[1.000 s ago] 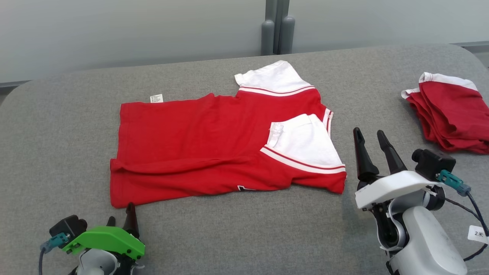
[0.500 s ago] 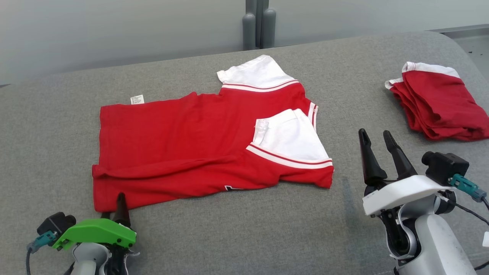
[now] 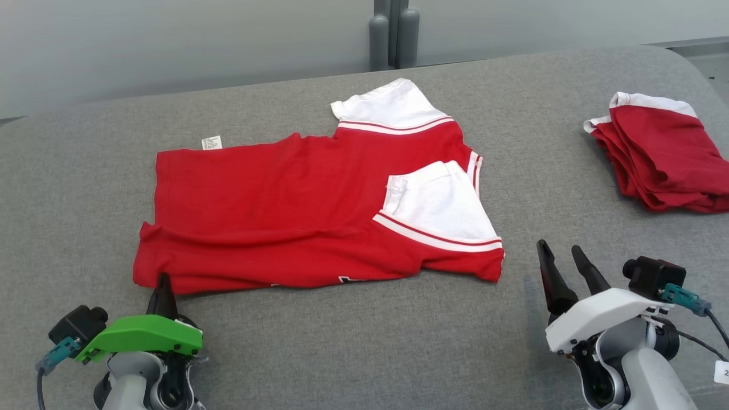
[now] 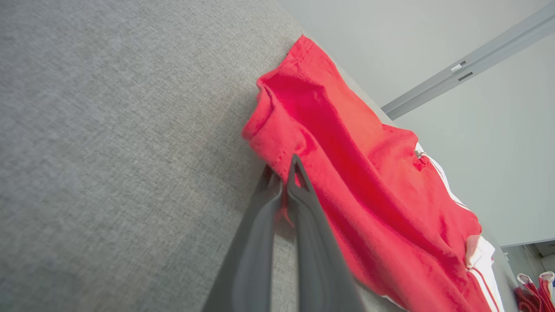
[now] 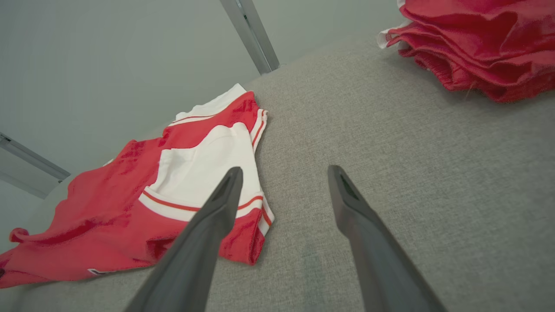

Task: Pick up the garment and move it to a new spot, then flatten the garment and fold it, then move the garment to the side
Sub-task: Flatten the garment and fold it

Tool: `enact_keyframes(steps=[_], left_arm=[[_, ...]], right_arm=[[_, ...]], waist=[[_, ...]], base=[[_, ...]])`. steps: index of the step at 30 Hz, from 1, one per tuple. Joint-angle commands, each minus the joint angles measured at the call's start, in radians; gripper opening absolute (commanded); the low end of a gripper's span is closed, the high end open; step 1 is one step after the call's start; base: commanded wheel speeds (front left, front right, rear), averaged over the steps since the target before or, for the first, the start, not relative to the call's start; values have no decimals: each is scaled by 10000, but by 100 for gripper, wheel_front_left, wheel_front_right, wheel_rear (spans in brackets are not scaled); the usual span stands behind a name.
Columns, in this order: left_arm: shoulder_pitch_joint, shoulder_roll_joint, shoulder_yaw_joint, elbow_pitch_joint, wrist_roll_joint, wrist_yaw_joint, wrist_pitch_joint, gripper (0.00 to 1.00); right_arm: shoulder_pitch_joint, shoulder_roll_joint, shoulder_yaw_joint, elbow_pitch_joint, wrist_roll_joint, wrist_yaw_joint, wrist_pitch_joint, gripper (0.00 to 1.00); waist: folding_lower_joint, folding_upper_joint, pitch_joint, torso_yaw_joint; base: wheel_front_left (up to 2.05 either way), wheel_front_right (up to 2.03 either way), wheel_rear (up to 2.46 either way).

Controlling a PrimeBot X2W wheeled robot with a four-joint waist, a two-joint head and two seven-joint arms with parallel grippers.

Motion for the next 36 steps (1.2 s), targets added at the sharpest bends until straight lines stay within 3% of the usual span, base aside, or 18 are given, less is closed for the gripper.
enact_keyframes(steps=[1,8,17,18,20,24,30,36], left_arm=[[47,50,-53,-143,-12,-56,-44,0],[188,-31,-324,-533,-41,-81,82,0],[188,-122,-529,-774,-84,31,140,0],[185,-130,-538,-781,-90,47,132,0],[177,-138,-553,-805,-102,68,123,0],[165,-130,-570,-832,-118,78,103,0],[260,-10,-572,-1091,-104,34,-21,0],[679,27,-564,-1803,-239,-24,-113,0]], right_arm=[[-35,-22,20,282,-17,3,74,100],[-484,-27,677,1580,258,3,444,100],[-1487,-25,1564,3412,1436,3,302,100],[-1616,-26,1641,3627,1637,2,264,90],[-1890,-22,1781,3981,2013,3,123,42],[-2446,-21,2043,4649,2481,3,-217,0],[-2898,-27,2279,4911,2931,3,-705,0],[-2634,-285,1777,4190,3197,3,-530,0]], waist=[[0,0,35,123],[0,0,97,350],[0,0,188,519],[0,0,191,528],[0,0,203,539],[0,0,215,548],[0,0,176,537],[0,0,44,534]], base=[[0,0,0],[0,0,0],[0,0,0],[0,0,0],[0,0,0],[0,0,0],[0,0,0],[0,0,0]])
